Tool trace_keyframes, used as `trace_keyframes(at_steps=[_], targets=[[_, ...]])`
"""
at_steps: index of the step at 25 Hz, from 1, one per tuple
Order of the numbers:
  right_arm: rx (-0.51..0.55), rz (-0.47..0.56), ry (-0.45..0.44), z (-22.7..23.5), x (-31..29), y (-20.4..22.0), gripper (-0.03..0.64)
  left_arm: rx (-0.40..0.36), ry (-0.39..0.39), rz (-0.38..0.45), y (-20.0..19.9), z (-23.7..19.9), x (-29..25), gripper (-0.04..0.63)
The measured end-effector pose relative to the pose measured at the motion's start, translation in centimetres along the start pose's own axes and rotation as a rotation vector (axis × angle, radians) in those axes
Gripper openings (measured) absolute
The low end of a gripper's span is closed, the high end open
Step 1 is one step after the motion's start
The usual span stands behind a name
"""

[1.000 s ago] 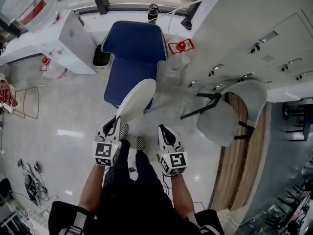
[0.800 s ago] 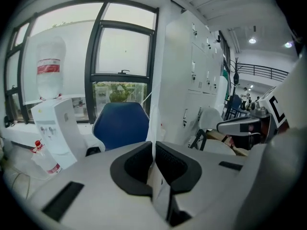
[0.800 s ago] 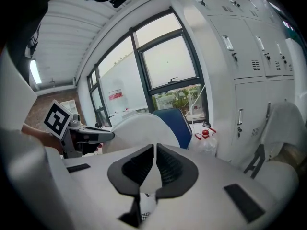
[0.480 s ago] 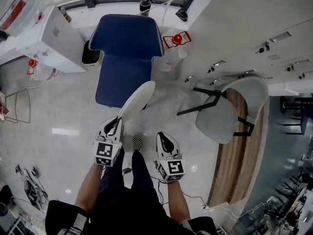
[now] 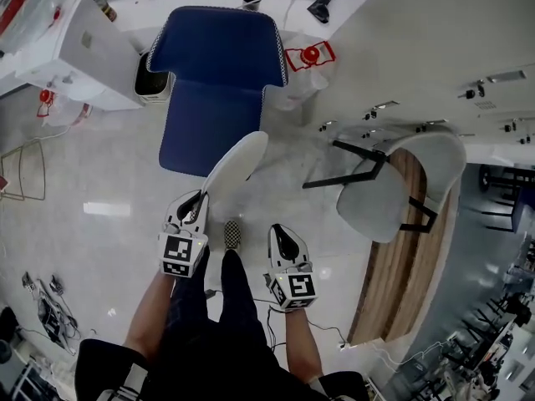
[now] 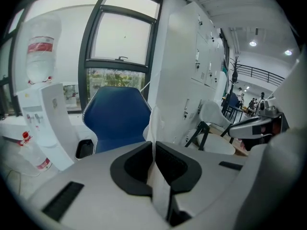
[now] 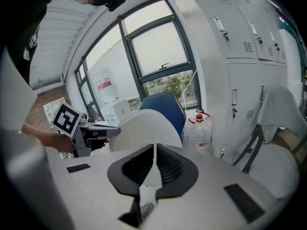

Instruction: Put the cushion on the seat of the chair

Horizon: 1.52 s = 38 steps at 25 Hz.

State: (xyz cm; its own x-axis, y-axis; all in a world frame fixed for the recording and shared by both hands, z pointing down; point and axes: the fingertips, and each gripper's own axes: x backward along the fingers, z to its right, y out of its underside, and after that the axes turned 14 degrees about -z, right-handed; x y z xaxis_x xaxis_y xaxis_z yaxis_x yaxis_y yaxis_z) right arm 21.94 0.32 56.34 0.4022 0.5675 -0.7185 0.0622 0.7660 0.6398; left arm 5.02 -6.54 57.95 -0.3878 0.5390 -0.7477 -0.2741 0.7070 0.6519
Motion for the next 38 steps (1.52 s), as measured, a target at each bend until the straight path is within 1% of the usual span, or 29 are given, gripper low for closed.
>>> trace_keyframes(at_steps=[3, 9, 19, 26, 30, 38], targets=[[0.009, -0.018, -0.005, -0.3, -1.1, 0.0, 0.041, 0.012, -0.012, -0.003, 0.1, -1.4, -0.3, 0.032], [0.024, -0.019, -0.013, -0.4, -3.2, -1.2, 0.041, 0.025, -0.040, -0.008, 0.6, -3.8, -0.8, 0.032], [0.036, -0.059, -0.057, -3.1, -7.4, -1.7, 0.041, 0.048, -0.070, -0.014, 1.5, -8.4, -2.2, 0.032], [0.053, -0.088, -0.055, -4.7, -10.7, -1.9, 0.041, 0.059, -0.094, -0.023, 2.4, -12.7, -3.6, 0.033], [0.040, -0.087, -0.047, -5.0, -12.9, -2.5, 0.041, 0.065, -0.109, -0.032, 3.0, -15.3, -4.9, 0.032], [0.045, -0.108, -0.049, -6.2, -17.7, -3.2, 0.041, 0.071, -0.111, -0.043, 3.9, -19.4, -7.4, 0.034]])
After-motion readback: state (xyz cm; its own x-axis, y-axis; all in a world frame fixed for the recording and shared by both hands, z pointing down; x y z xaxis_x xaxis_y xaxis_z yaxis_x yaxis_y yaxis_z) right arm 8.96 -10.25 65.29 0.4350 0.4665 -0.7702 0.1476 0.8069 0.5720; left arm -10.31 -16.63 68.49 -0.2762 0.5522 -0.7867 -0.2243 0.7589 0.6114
